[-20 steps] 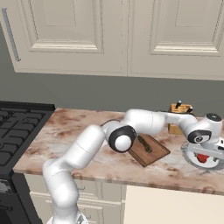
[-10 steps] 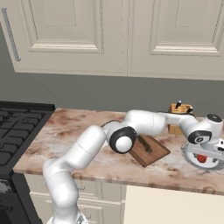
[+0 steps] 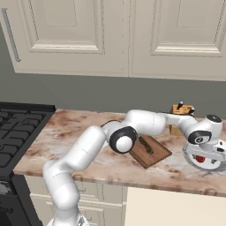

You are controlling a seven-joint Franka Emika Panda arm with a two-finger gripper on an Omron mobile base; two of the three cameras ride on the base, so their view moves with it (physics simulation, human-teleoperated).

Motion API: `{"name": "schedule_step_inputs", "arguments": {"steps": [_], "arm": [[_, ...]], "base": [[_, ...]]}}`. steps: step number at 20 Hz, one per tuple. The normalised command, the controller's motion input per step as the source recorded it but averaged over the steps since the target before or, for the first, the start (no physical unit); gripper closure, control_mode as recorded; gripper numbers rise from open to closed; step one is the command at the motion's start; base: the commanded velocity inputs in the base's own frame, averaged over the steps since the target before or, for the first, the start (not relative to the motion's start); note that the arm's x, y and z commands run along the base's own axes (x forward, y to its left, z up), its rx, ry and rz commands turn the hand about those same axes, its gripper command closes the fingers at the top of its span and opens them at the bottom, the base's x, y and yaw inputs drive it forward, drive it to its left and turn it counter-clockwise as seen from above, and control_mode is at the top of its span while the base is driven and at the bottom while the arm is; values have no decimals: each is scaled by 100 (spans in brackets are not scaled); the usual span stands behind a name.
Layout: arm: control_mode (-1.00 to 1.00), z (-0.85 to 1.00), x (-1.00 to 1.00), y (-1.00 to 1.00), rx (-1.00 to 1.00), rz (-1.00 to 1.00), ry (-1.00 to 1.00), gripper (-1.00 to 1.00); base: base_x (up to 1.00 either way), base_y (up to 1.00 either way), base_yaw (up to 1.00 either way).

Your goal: Pick up the knife from the drawer and place it on the cutting board. Then place the meat from the plate to the cutting board.

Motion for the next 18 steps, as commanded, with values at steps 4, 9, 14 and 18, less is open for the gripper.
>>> {"name": "schedule_step_inputs", "arguments": {"steps": [4,9,14,18], "arm": [[-100,-22,8,17,0,4,4,-100],[-100,-26,3,20,0,3,4,100],[-100,-25,2,19,0,1,3,100],[-100,-15,1,15,2,2,0,100]], "base": [[0,0,0],[0,0,0],[0,0,0],[0,0,0]]}}
